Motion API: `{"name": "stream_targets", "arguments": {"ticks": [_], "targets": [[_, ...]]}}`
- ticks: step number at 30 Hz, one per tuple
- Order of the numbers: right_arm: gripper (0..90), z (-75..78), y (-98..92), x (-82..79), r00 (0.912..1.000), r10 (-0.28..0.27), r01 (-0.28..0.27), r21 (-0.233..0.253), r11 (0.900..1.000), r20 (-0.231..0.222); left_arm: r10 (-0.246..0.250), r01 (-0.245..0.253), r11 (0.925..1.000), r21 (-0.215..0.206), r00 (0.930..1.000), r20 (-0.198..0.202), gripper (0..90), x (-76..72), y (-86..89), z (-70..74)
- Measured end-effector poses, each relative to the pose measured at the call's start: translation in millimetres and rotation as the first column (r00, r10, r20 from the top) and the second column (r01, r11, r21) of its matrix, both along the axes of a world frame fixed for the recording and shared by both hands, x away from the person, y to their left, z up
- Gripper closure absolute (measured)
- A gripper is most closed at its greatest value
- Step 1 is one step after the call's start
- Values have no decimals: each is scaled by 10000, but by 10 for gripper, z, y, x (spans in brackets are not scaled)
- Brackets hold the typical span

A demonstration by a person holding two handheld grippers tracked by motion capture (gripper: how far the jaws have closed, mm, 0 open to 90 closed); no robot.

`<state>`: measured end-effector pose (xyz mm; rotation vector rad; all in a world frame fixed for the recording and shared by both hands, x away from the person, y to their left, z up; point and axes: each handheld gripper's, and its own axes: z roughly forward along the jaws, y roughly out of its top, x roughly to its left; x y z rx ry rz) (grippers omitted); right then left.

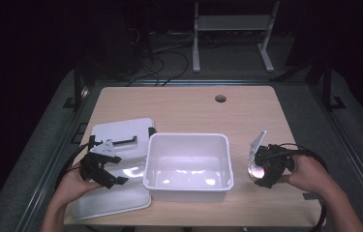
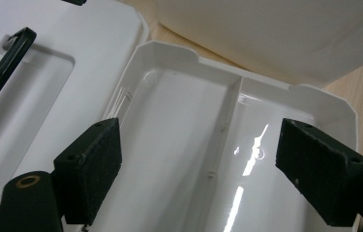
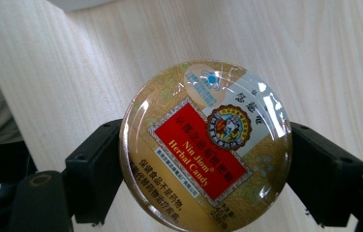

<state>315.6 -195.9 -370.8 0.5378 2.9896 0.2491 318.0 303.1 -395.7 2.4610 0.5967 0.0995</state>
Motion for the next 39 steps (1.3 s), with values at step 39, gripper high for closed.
{"name": "stream_targets", "arguments": {"ticks": [39], "targets": [[201,916,651,90,9879,1550,-1542,-1105,9818,-12,-52,51,10000,-82,9999,-102,138,-3,23,-4]]}}
